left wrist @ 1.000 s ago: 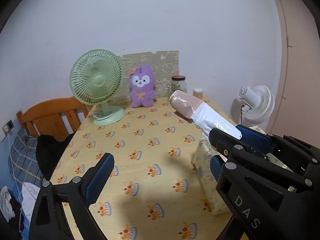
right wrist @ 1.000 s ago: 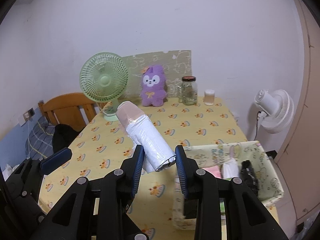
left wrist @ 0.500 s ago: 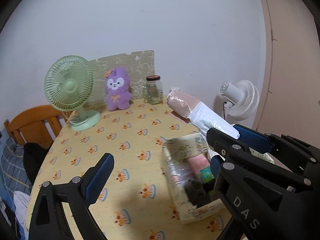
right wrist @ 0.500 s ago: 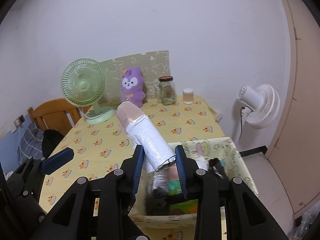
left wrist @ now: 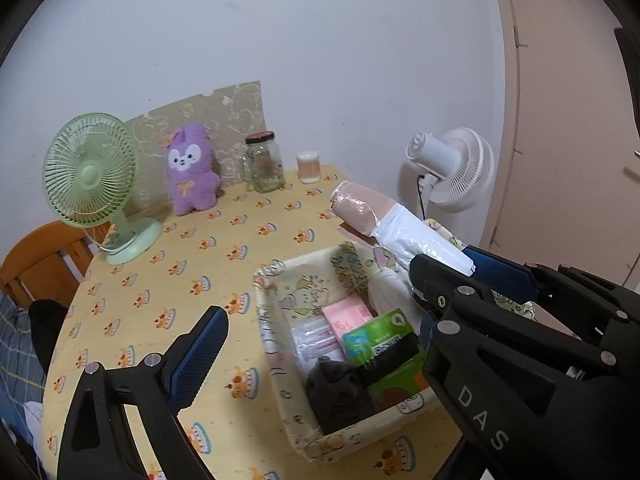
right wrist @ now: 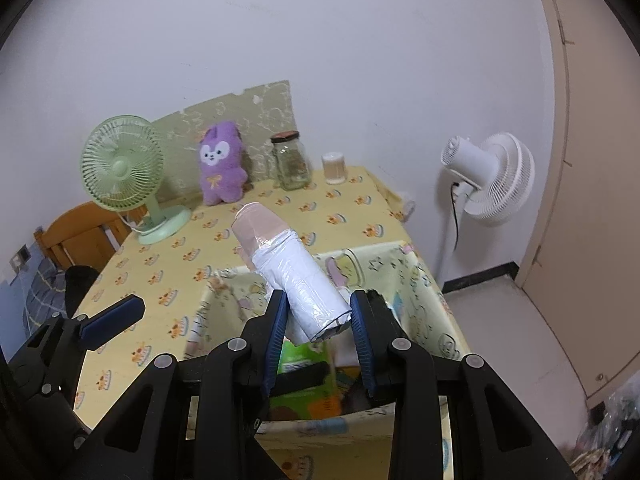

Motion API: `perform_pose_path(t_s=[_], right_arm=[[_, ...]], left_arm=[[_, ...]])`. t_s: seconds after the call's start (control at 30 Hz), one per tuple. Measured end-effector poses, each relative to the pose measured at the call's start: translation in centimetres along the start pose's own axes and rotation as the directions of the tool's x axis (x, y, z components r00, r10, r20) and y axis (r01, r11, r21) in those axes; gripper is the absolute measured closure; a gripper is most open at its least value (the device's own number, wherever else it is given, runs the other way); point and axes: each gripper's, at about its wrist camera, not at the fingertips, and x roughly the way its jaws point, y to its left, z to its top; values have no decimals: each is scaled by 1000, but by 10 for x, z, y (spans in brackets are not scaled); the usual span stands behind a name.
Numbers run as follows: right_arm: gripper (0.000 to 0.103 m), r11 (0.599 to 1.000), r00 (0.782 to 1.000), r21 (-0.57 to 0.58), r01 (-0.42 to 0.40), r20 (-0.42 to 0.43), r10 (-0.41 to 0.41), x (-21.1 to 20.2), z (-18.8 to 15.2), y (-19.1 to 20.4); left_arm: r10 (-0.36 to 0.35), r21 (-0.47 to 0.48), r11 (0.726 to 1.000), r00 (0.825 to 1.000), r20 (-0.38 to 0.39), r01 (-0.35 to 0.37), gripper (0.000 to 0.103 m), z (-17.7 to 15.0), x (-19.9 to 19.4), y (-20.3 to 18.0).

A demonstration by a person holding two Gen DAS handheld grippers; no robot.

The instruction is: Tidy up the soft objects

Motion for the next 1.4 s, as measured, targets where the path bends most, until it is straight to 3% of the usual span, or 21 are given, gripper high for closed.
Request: perform_pose_path(t_s=[0.43,0.57,0.7,0.9,1.1,1.4], right_arm=[[64,998,996,51,48,-73,-44,15,-13,-16],[36,991,991,74,114,-84,-108,13,-14,-18],[24,991,994,96,96,-56,-91,4,-15,-17],[19,994,997,67,81,-21,-80,-11,-12,4],[6,997,998,51,65,21,-66,-28,-9,27],[0,999,995,-22,24,98,-21,-60,0,69]], left_arm=[[4,44,999,998,-57,-1,5,-8,14,-14],[15,31,999,998,-59,-14,5,-9,11,-8],[15,5,1000,999,-39,-15,5,-10,1,3],[33,-32,999,999,-10,-33,5,-11,-17,23],[56,-78,995,998,31,-54,2,-15,-39,46],[101,-136,987,989,106,-86,0,-17,-79,79]])
